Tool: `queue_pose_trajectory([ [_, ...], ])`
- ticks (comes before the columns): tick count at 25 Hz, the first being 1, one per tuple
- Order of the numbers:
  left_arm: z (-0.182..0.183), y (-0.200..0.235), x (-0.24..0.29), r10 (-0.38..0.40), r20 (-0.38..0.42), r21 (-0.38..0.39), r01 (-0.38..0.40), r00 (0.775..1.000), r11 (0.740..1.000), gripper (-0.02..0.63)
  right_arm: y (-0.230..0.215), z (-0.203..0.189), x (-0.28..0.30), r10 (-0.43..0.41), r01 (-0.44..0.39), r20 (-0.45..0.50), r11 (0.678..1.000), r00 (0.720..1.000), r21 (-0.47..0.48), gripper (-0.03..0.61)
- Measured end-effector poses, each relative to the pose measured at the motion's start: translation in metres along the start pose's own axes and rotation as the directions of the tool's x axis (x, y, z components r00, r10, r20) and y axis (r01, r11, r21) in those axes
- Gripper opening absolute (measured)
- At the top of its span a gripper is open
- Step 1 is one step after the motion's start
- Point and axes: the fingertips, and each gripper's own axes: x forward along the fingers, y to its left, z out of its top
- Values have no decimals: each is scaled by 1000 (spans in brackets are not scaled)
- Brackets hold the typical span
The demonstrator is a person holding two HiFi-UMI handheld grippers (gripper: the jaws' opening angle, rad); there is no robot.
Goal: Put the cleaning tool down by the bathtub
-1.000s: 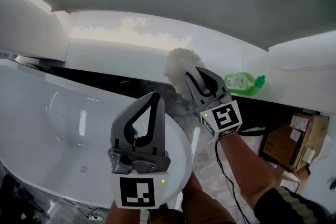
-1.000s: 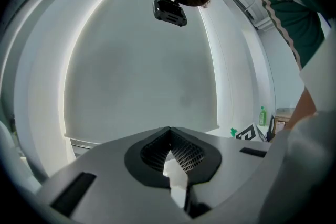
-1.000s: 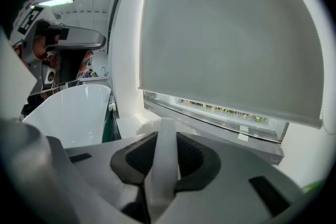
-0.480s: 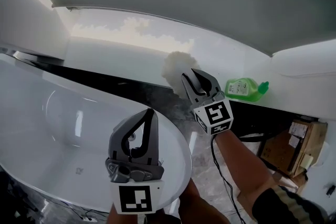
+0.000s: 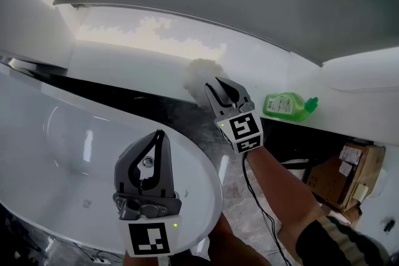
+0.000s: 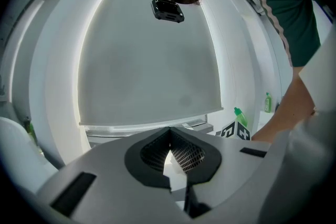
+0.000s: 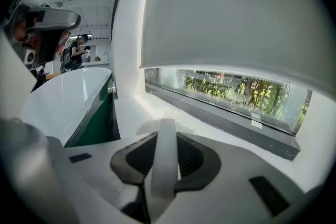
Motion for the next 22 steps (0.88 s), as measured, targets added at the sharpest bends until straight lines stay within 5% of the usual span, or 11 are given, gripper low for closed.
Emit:
queue_pose_trajectory([
  [22,-12,-16,3,-25,-19,-41,24,1000,999,8,-10,-16,26,3,-4,-37,1000,999,-7,98],
])
